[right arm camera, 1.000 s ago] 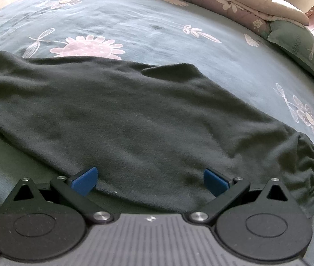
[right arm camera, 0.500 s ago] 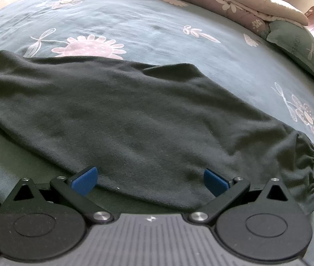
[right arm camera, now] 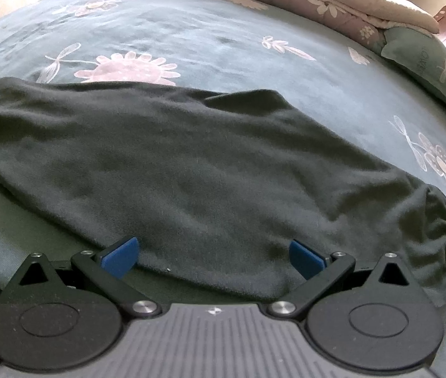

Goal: Fold clothes
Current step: 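Grasp the sweatpants edge with the right gripper while the left gripper holds its edge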

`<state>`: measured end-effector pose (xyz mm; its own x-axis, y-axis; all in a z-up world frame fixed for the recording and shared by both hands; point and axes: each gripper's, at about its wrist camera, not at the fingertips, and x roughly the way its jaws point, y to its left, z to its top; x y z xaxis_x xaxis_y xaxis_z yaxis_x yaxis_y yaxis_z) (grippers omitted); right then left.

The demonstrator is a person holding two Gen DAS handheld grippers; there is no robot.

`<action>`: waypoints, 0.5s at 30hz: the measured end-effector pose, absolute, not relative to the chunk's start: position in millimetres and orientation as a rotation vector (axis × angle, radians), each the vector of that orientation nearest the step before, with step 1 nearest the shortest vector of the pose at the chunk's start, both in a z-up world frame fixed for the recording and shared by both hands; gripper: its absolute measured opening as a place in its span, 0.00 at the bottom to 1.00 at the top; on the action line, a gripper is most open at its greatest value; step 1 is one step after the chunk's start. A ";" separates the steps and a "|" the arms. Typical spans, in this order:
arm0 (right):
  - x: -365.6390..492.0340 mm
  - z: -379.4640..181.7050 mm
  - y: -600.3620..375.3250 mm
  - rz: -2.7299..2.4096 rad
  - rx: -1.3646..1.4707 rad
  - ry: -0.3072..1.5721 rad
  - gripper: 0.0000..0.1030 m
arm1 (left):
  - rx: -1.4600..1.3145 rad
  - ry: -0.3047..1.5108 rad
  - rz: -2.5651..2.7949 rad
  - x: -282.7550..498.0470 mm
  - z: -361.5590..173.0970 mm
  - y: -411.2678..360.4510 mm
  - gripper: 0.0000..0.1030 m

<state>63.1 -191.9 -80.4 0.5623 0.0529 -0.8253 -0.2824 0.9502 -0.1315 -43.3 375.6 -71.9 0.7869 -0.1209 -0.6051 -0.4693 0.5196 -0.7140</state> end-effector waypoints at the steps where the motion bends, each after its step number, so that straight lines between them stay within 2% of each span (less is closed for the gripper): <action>1: 62.9 -79.2 -191.3 0.203 -0.261 0.951 1.00 | -1.024 0.658 0.244 -44.8 -72.5 378.6 0.03; 6: 51.7 -60.2 -182.2 0.300 -0.256 0.830 0.98 | -1.033 0.733 0.274 -31.0 -97.8 387.3 0.03; 9: 44.2 -51.7 -162.2 0.397 -0.340 0.773 0.89 | -1.032 0.778 0.268 -26.3 -107.9 388.5 0.04; 14: 40.5 -50.7 -125.3 0.487 -0.500 0.733 0.88 | -0.965 0.796 0.291 -36.7 -96.6 395.6 0.07; 15: 41.1 -49.6 -120.3 0.506 -0.504 0.725 0.87 | -0.949 0.788 0.305 -40.1 -91.0 398.2 0.11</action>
<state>41.1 -120.3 -49.6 0.6418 0.2559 -0.7229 -0.5909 0.7659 -0.2535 -40.1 398.2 -91.0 0.6884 -0.0971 -0.7188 -0.5553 0.5669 -0.6085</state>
